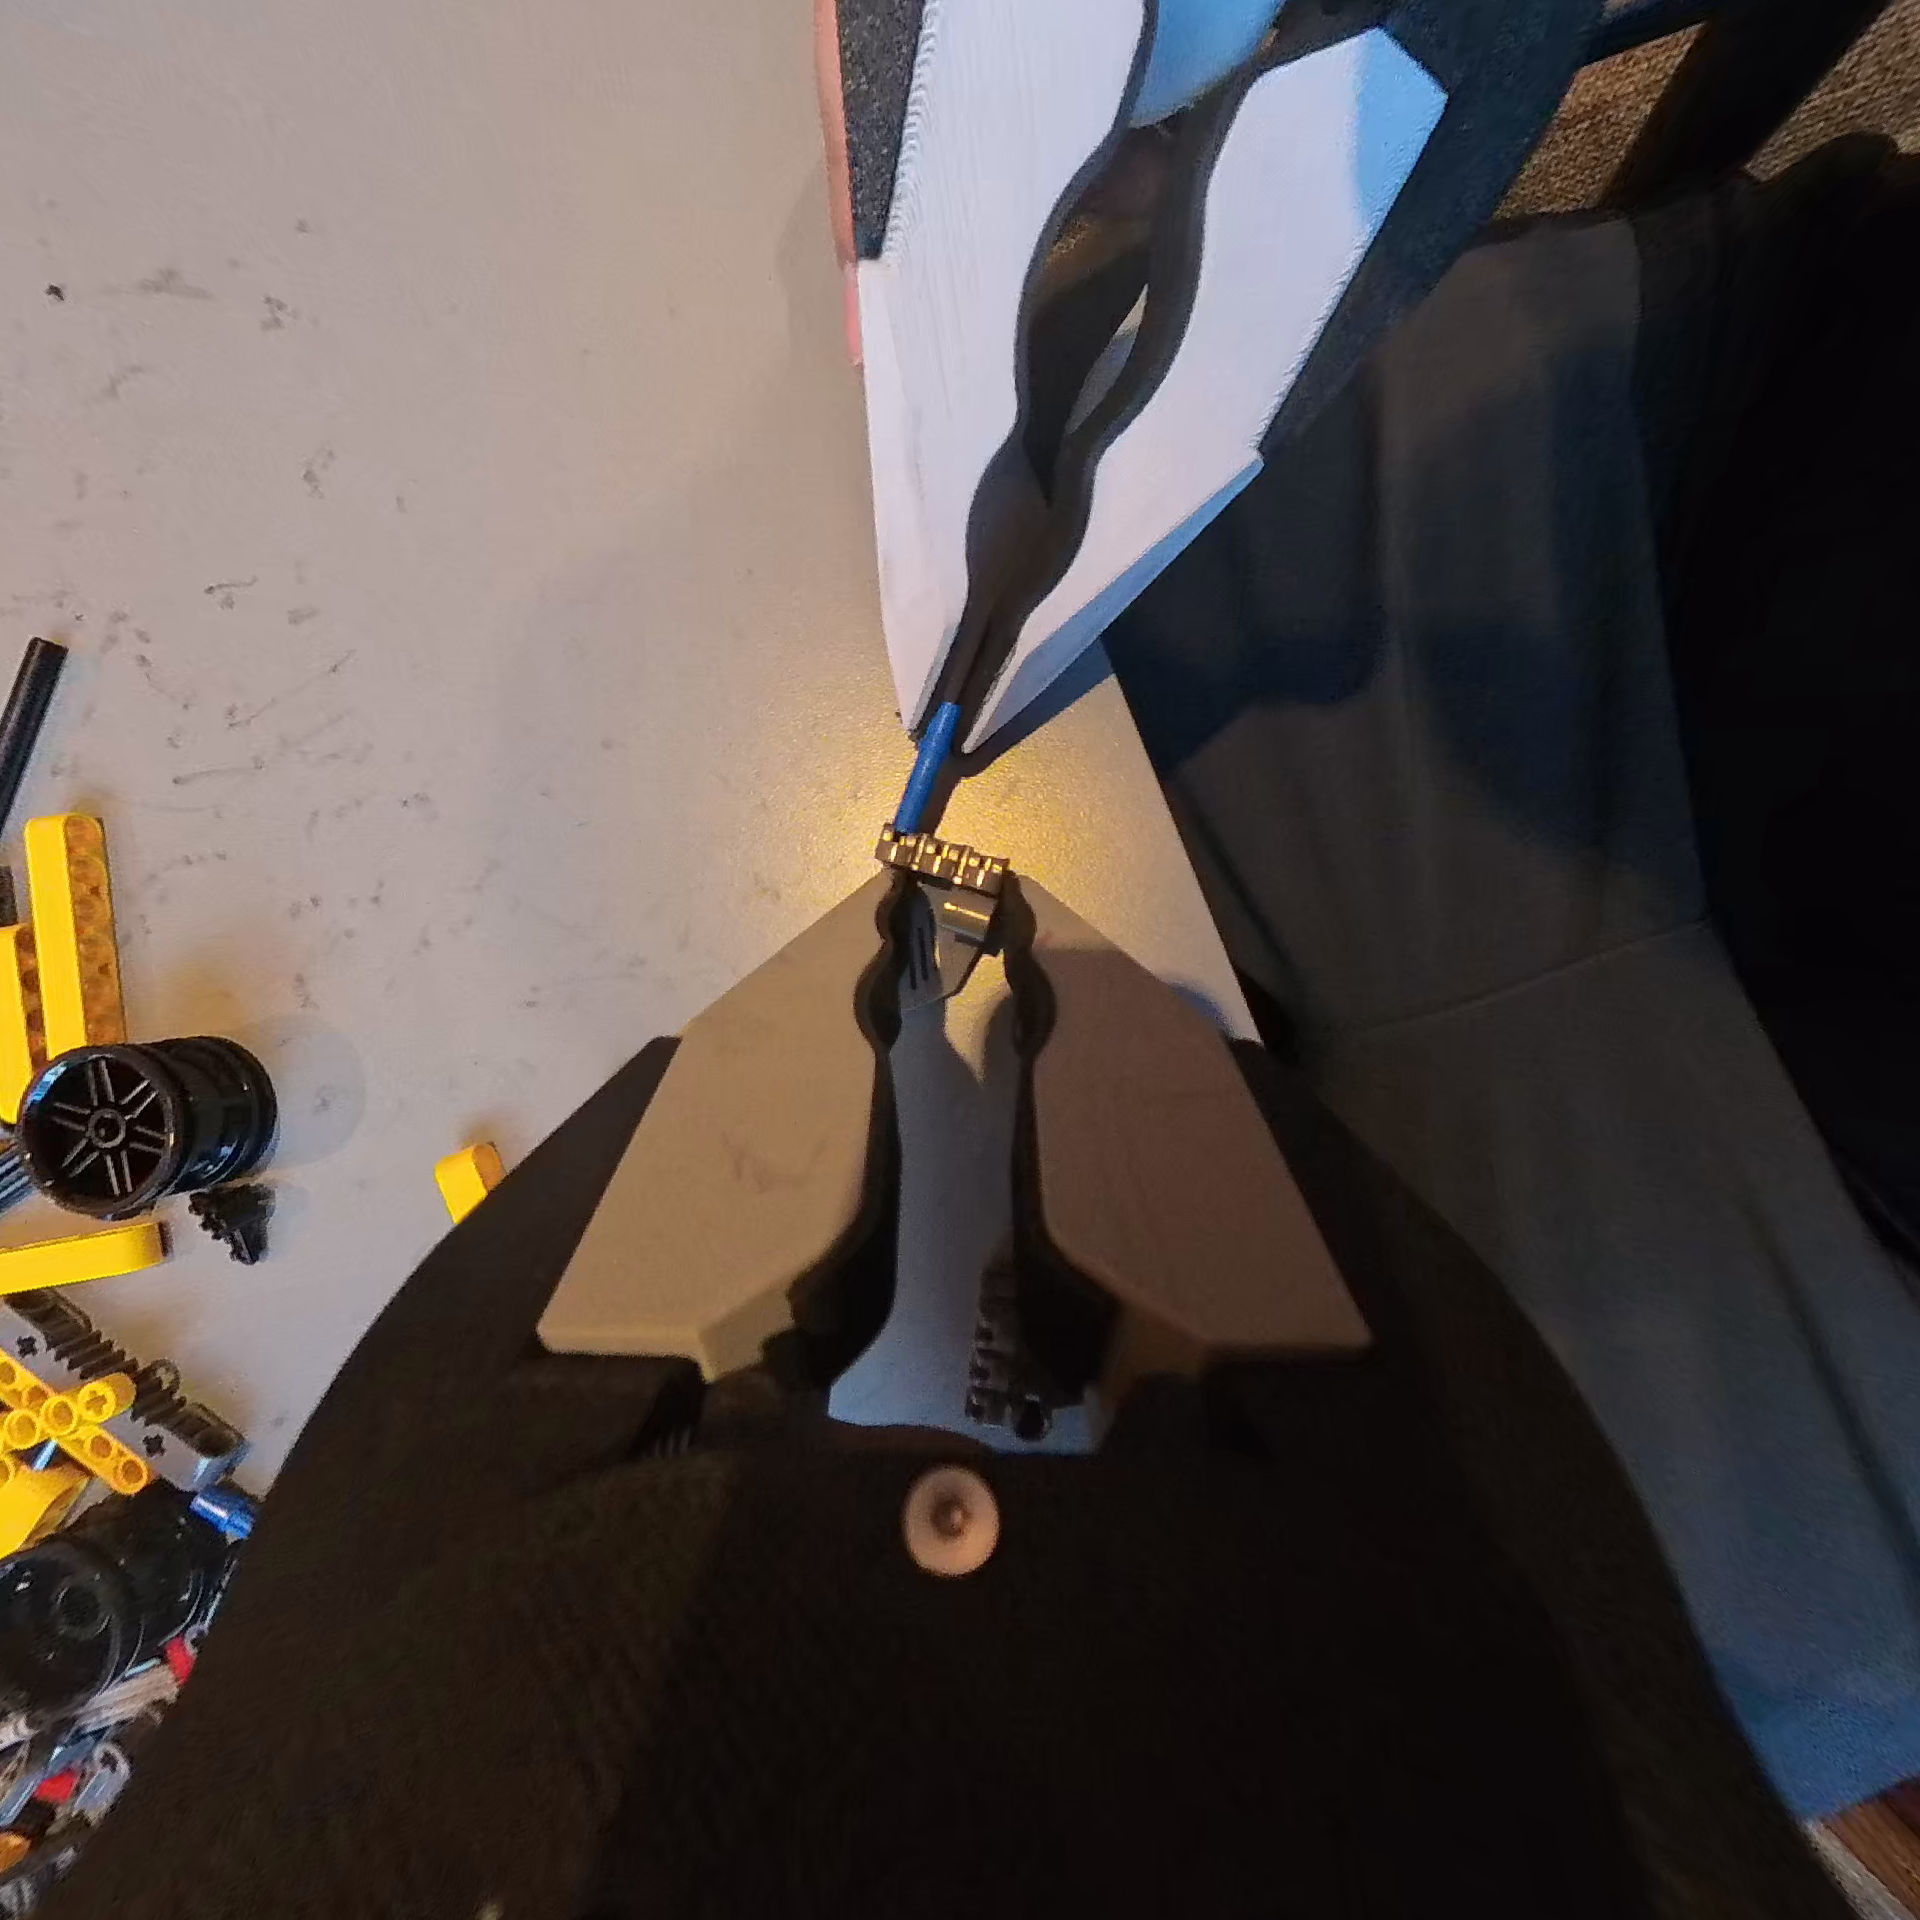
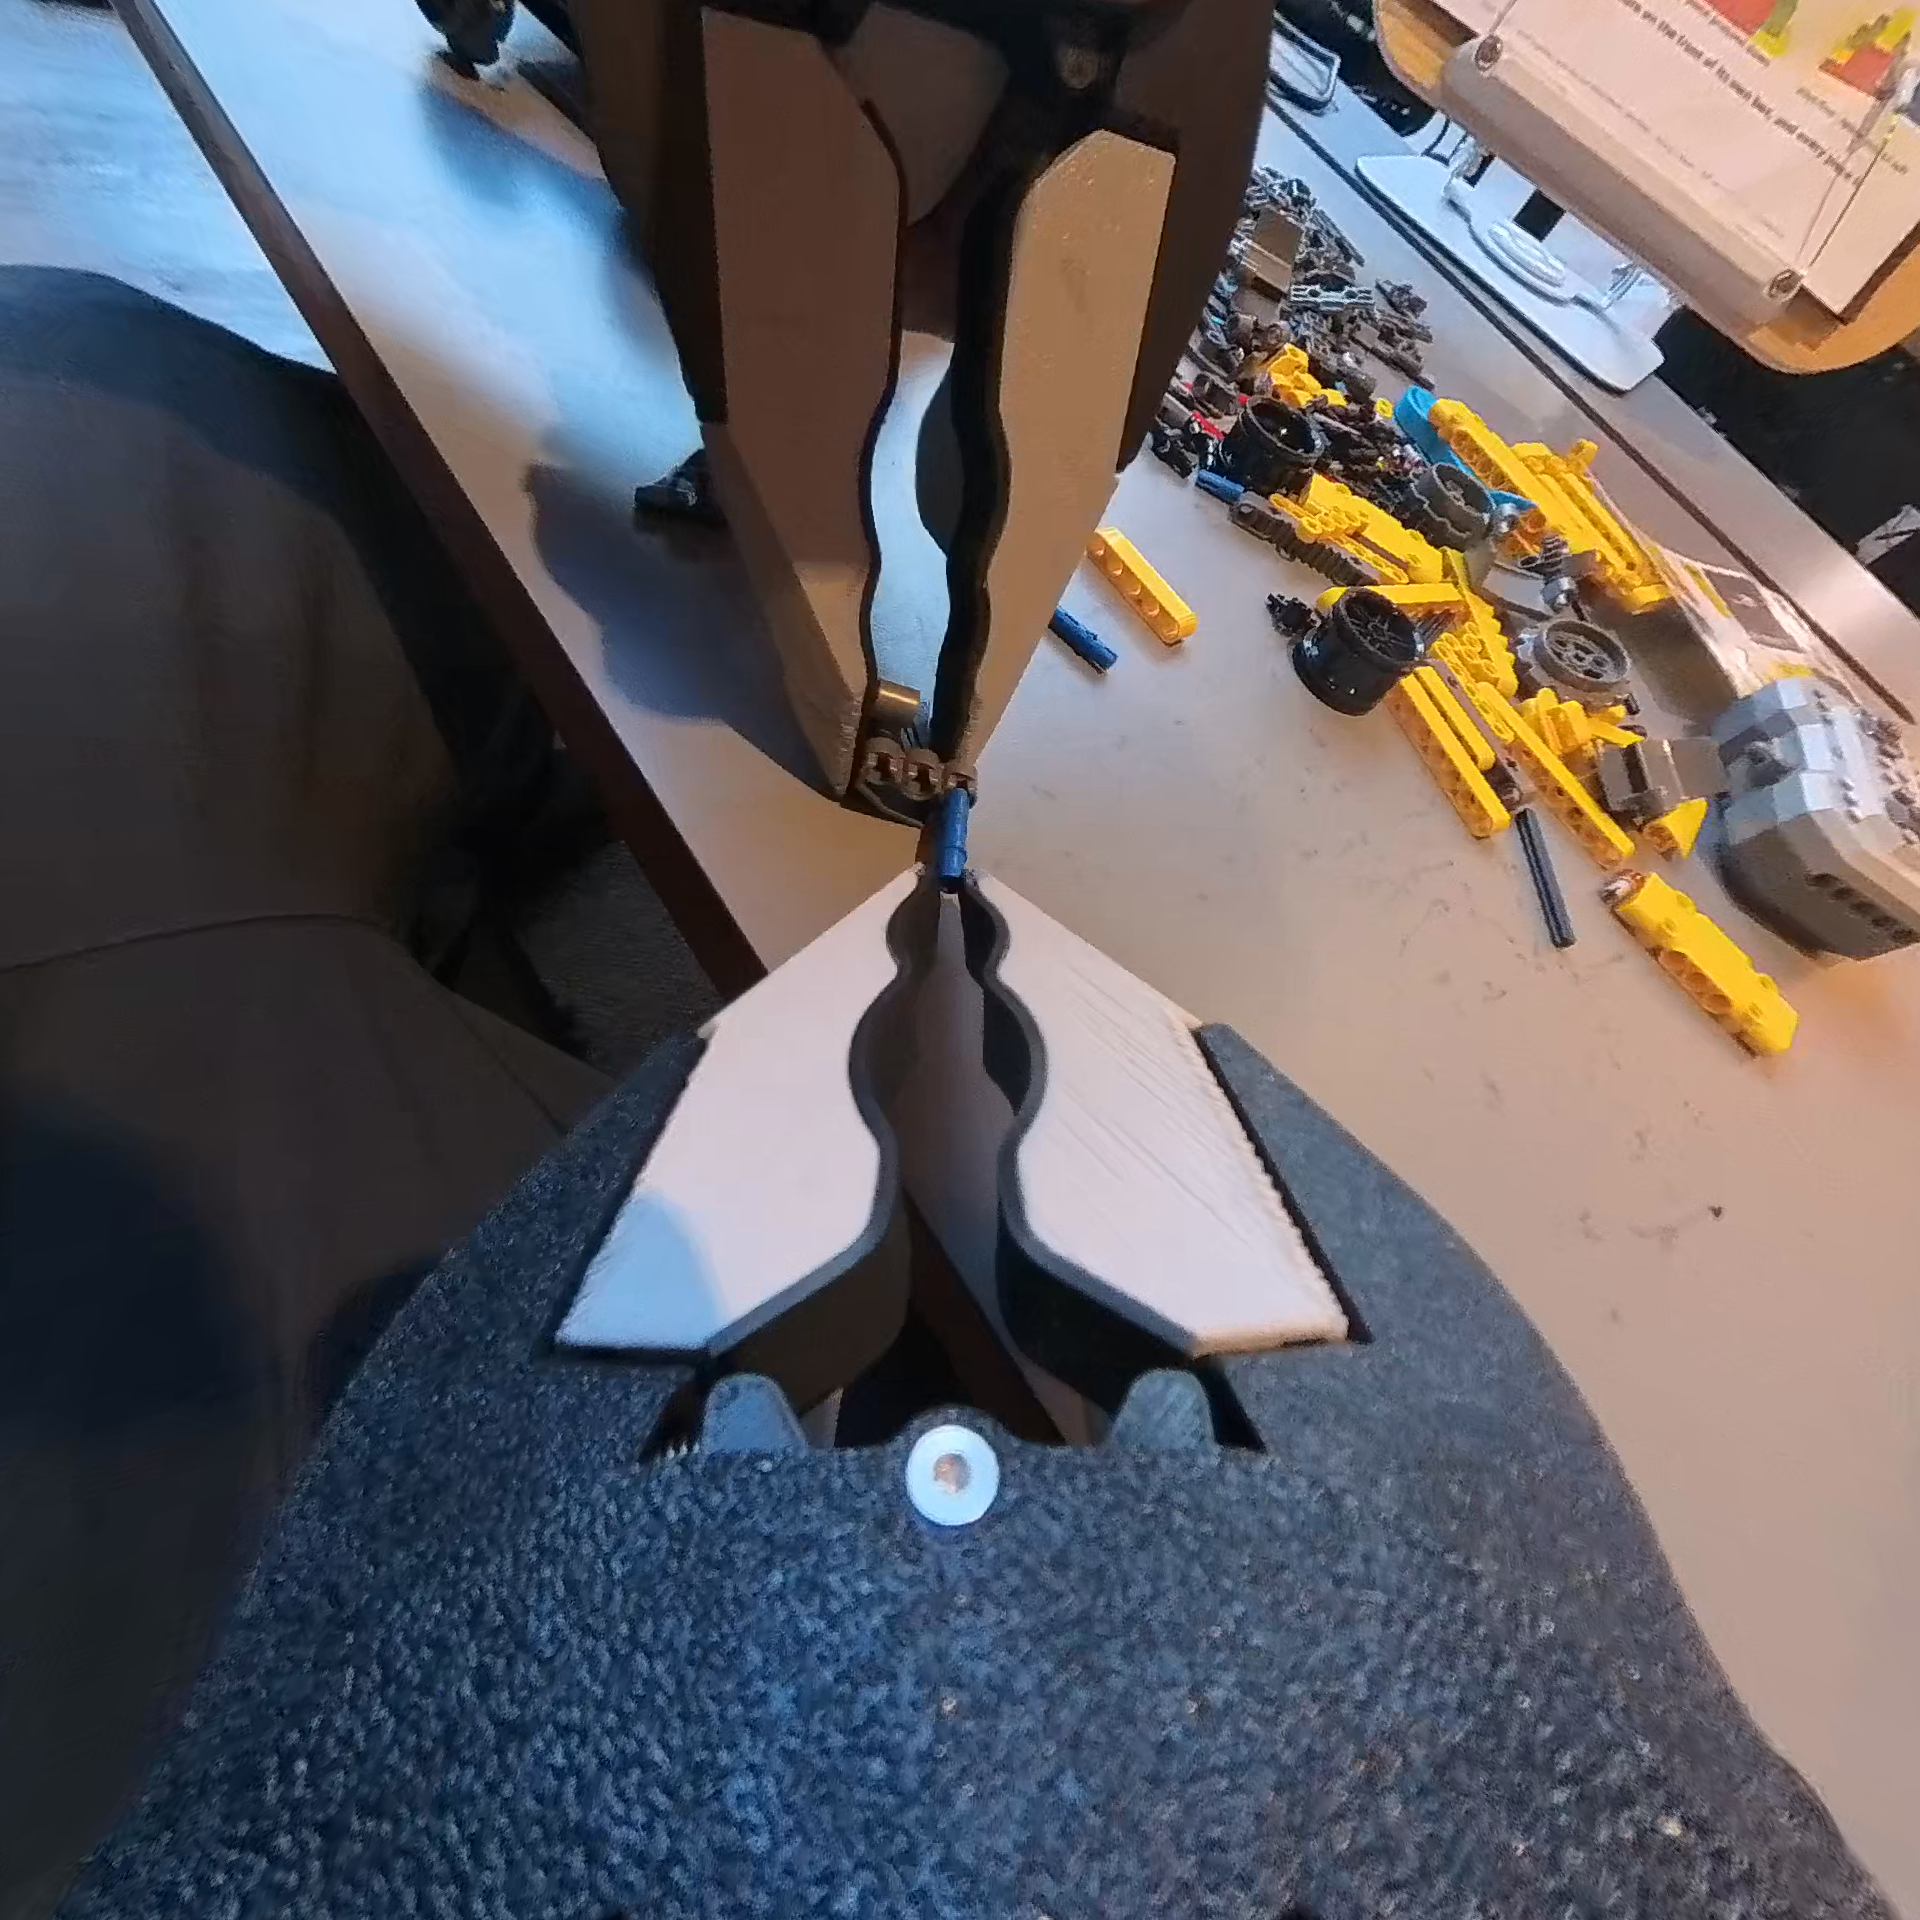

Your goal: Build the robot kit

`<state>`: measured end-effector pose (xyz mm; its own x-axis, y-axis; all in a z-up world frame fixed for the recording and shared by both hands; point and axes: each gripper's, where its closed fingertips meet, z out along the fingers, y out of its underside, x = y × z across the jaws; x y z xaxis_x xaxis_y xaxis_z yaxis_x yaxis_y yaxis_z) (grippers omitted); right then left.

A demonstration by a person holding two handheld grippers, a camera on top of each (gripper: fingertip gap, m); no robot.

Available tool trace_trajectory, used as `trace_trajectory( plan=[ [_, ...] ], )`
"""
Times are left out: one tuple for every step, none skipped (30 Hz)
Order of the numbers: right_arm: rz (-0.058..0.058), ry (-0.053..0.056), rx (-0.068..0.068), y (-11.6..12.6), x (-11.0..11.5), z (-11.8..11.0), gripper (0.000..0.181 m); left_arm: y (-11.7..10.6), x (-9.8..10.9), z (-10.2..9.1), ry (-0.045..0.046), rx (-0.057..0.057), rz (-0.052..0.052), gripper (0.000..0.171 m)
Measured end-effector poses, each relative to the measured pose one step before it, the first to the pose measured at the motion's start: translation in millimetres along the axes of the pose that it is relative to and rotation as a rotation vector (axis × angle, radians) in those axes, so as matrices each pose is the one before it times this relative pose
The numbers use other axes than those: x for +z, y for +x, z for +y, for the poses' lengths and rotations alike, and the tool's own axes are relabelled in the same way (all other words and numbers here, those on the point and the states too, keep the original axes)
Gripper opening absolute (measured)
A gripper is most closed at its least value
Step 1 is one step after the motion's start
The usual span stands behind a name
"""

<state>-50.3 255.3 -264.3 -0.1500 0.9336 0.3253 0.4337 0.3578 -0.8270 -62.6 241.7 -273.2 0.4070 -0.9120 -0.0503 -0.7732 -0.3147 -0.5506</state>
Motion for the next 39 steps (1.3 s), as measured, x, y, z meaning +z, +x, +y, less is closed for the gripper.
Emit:
trace_trajectory(
  plan=[
    [-0.0051,0.0015,0.0037,-0.31,-0.17,-0.78,0.004,0.09,0.02,0.01,0.00375,-0.0014,-0.0006,0.015],
    [-0.0037,0.0022,0.0029,0.08,-0.3,-0.72,0.004,-0.02,-0.03,-0.06,0.00435,-0.0043,0.0014,0.015],
    [-0.0032,-0.0031,0.0031,0.26,-0.04,-0.04,0.004,-0.26,-0.03,-0.06,0.00341,-0.0017,-0.0019,0.015],
    [-0.0019,-0.0037,0.0016,-0.15,-0.05,-0.12,0.004,0.11,0.01,0.03,0.00264,-0.0002,-0.0027,0.015],
    [0.0019,-0.0031,-0.0031,-0.03,-0.24,-0.47,0.004,0.09,-0.01,-0.09,0.00209,-0.0029,-0.0031,0.014],
    [0.0043,-0.0049,-0.005,0.0,-0.06,-0.2,0.004,0.25,0.03,0.05,0.00088,-0.0025,-0.0037,0.014],
    [0.0042,-0.0051,-0.0048,-0.03,0.06,-0.15,0.004,0.35,-0.2,0.17,0.00045,0.0024,-0.0047,0.014],
    [0.0024,-0.0062,-0.0059,-0.46,0.06,0.09,0.003,0.22,-0.05,0.16,-0.00098,0.004,-0.0051,0.013],
    [0.0023,-0.0095,-0.0107,-0.57,0.13,0.55,0.003,0.1,-0.14,0.18,-0.00218,0.0026,-0.0047,0.013],
    [0.0038,-0.0095,-0.0129,-0.39,0.25,0.73,0.003,0.09,-0.31,0.48,-0.00501,0.0062,-0.0048,0.012],
    [0.0006,-0.0116,-0.0108,-0.69,0.67,1.52,0.003,0.3,-0.22,0.02,-0.00264,0.0092,-0.0043,0.012],
    [-0.005,-0.0195,-0.0117,-1.44,1.54,3.3,0.003,-0.02,-0.05,0.02,-0.00253,0.0064,-0.0035,0.011],
    [-0.0028,0.0055,-0.0099,-1.29,0.92,-0.21,0.003,0.29,0.32,-0.9,0.00411,0.0015,-0.0012,0.01],
    [0.0005,0.0022,-0.0047,-0.17,0.29,-0.28,0.003,0.17,0.18,-0.39,0.00298,0.0017,0.0014,0.009],
    [0.0007,0.0003,-0.0076,0.23,-0.17,-0.12,0.002,-0.03,-0.03,0.04,0.00239,-0.0002,0.0033,0.009],
    [-0.0009,0.0009,-0.0022,-0.1,0.11,-0.09,0.003,0.02,-0.01,0.01,0.00333,-0.0038,0.0038,0.009],
    [-0.0028,0.0012,0.003,-0.08,0.0,-0.11,0.003,0.01,-0.04,0.12,0.00331,0.0011,0.001,0.009],
    [-0.0073,0.0031,0.0075,-0.11,-0.3,-0.16,0.003,0.06,0.03,0.13,0.00121,0.0077,-0.002,0.009],
    [-0.0136,0.0089,0.0161,-0.27,-0.76,-0.73,0.003,0.44,-0.14,0.27,-0.0017,0.0094,0.0001,0.009],
    [-0.0227,0.0146,0.0317,-0.1,-1.23,-1.14,0.003,0.53,-0.17,0.41,-0.00338,0.0084,0.0022,0.009],
    [-0.0346,0.0142,0.0474,-0.2,-1.31,-0.82,0.003,0.7,-0.25,0.25,-0.00326,0.0056,0.0051,0.009],
    [-0.0356,0.0135,0.0574,0.89,-1.25,-0.59,0.003,0.65,-0.03,0.12,-0.00251,0.0031,0.0054,0.009],
    [-0.0289,0.0147,0.0536,1.65,-1.16,-1.13,0.003,0.22,0.05,-0.1,-0.00119,0.0062,0.0023,0.009],
    [-0.0242,0.0092,0.0346,0.76,-0.82,-0.96,0.003,0.37,0.18,-0.33,-0.0001,0.0053,0.0026,0.009],
    [-0.0099,-0.0027,0.0076,0.44,-0.08,-0.02,0.003,0.32,0.49,-0.82,0.00173,0.0017,0.002,0.009],
    [0.0043,-0.0111,-0.0154,0.23,0.6,0.61,0.003,-0.19,0.49,-0.71,0.00116,-0.004,-0.0007,0.009],
    [0.0088,-0.0177,-0.0251,-0.3,0.72,1.48,0.003,-0.35,0.08,-0.13,-0.00191,-0.0046,-0.0006,0.009],
    [0.0049,-0.0145,-0.0256,-1.09,0.6,1.07,0.003,0.08,-0.14,0.15,0.00026,0.0023,-0.0007,0.009],
    [0.0033,-0.0065,-0.0179,-1.23,-0.11,0.03,0.003,0.13,0.03,0.15,0.0012,0.003,-0.0029,0.009],
    [0.0046,0.0015,-0.0081,-0.54,-1.2,-1.3,0.003,-0.18,-0.21,0.22,-0.00256,-0.003,-0.003,0.009],
    [0.0068,0.0077,-0.0011,0.47,-2.16,-2.13,0.003,-0.08,-0.34,0.46,-0.00655,-0.0013,-0.0048,0.009],
    [0.0047,0.0157,0.003,0.7,-2.97,-2.97,0.003,-0.49,-0.49,0.79,-0.00703,0.0034,-0.0084,0.009],
    [-0.0001,0.0156,0.0077,0.41,-2.9,-2.81,0.003,0.02,-0.5,0.81,-0.00477,0.0054,-0.0066,0.009],
    [0.0002,0.0081,0.007,0.66,-2.34,-1.22,0.003,0.78,-0.57,0.42,-0.0012,0.0045,-0.0022,0.009],
    [0.0056,0.0,0.0016,1.22,-1.47,0.36,0.003,1.01,-0.55,0.2,0.00169,0.0005,0.0005,0.012],
    [0.0066,-0.0024,-0.0023,1.03,-0.83,1.04,0.003,0.75,-0.76,-0.08,0.00222,-0.0055,0.0005,0.019],
    [0.0029,-0.0024,-0.0009,0.24,-0.26,1.16,0.004,0.4,-0.91,0.12,0.00082,-0.0085,-0.0003,0.026],
    [-0.0006,-0.004,0.0004,-0.53,0.28,1.21,0.004,-0.42,-1.11,0.01,0.00215,-0.0068,-0.0052,0.029],
    [-0.0007,-0.0036,-0.0021,-0.91,0.41,0.86,0.004,-0.68,-1.53,-0.68,0.00742,-0.0045,-0.0077,0.03]
  ],
)
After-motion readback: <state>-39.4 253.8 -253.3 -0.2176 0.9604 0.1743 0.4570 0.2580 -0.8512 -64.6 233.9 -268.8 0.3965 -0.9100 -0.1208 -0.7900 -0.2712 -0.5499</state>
